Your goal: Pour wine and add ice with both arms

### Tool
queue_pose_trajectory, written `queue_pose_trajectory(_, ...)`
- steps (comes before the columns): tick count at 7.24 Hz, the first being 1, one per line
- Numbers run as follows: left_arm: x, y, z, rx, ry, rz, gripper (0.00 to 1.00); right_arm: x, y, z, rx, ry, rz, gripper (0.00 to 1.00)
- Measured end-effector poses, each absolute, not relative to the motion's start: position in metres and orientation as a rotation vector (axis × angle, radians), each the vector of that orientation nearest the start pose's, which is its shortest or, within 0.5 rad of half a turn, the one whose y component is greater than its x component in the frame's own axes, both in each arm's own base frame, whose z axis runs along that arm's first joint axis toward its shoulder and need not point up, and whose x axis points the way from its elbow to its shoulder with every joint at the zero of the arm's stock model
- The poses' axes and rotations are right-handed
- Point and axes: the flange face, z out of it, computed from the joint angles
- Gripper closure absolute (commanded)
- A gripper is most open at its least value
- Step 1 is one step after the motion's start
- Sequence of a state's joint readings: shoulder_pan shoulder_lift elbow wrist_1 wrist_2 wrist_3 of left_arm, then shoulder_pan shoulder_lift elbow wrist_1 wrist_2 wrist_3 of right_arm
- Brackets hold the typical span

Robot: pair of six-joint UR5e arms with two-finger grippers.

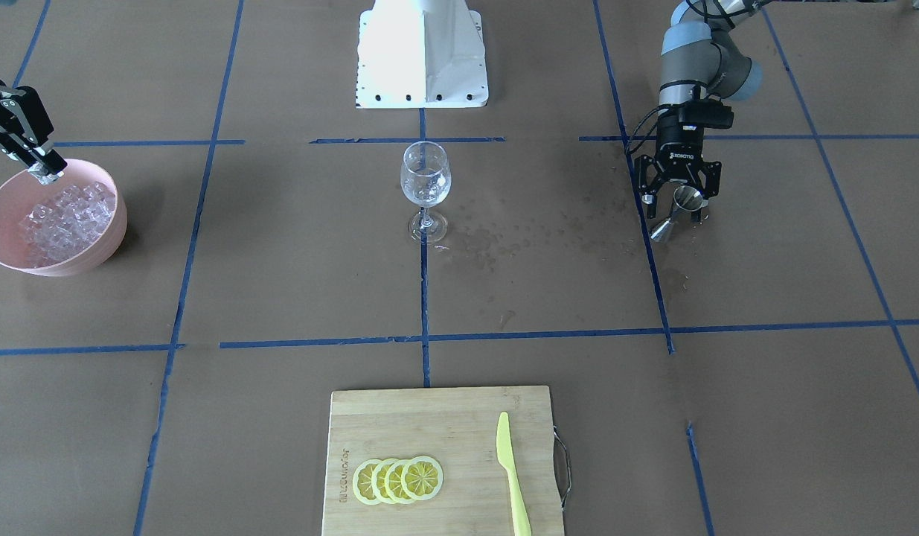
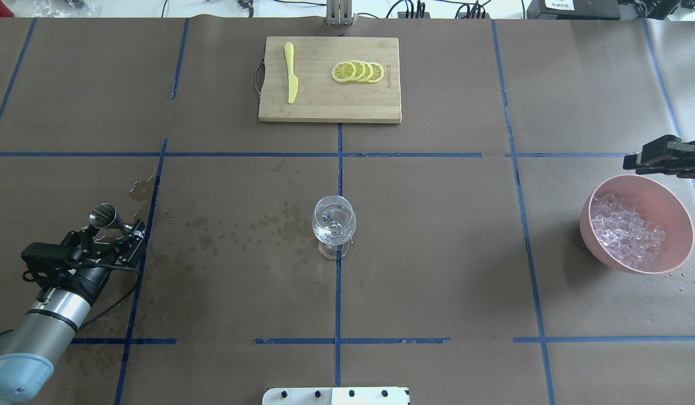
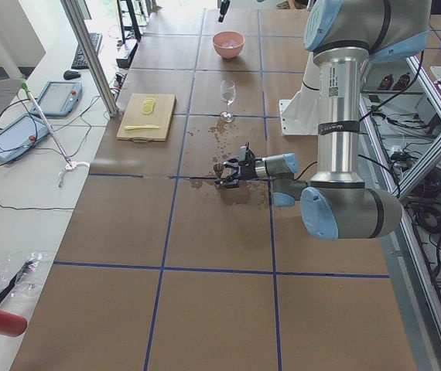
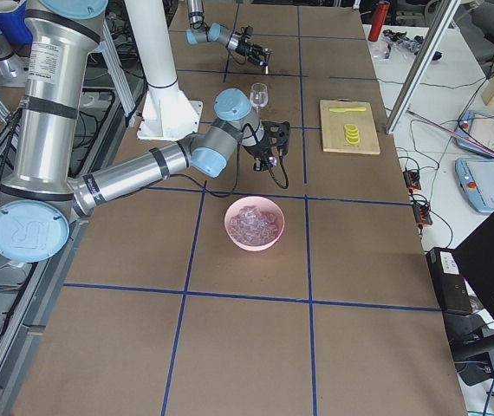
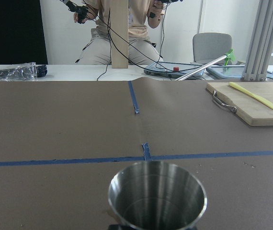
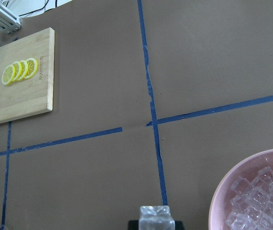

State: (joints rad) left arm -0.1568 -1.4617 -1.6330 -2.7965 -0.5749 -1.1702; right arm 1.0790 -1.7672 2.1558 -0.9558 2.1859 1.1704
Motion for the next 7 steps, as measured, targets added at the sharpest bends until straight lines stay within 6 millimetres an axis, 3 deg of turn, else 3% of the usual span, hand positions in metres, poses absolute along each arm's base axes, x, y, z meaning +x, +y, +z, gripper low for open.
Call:
queue_pose_trajectory(3, 0.392, -0.275, 0.541, 1.036, 0.817, -0.297, 0.00, -0.123, -0.389, 0.381, 0.252, -1.109, 0.290, 1.00)
queue_pose_trajectory(4, 0.381, -0.270, 0.542, 0.993, 0.831, -0.260, 0.00, -0.123, -0.389, 0.374, 0.261, -1.121, 0.283, 1.00)
queue_pose_trajectory(6, 0.350, -0.256, 0.520, 0.891, 0.858, -0.179, 0.00, -0.128, -0.394, 0.350, 0.259, -1.172, 0.281, 1.00)
queue_pose_trajectory(7, 0.345, -0.250, 0.515, 0.836, 0.873, -0.139, 0.00, -0.132, -0.398, 0.335, 0.255, -1.202, 0.285, 1.00)
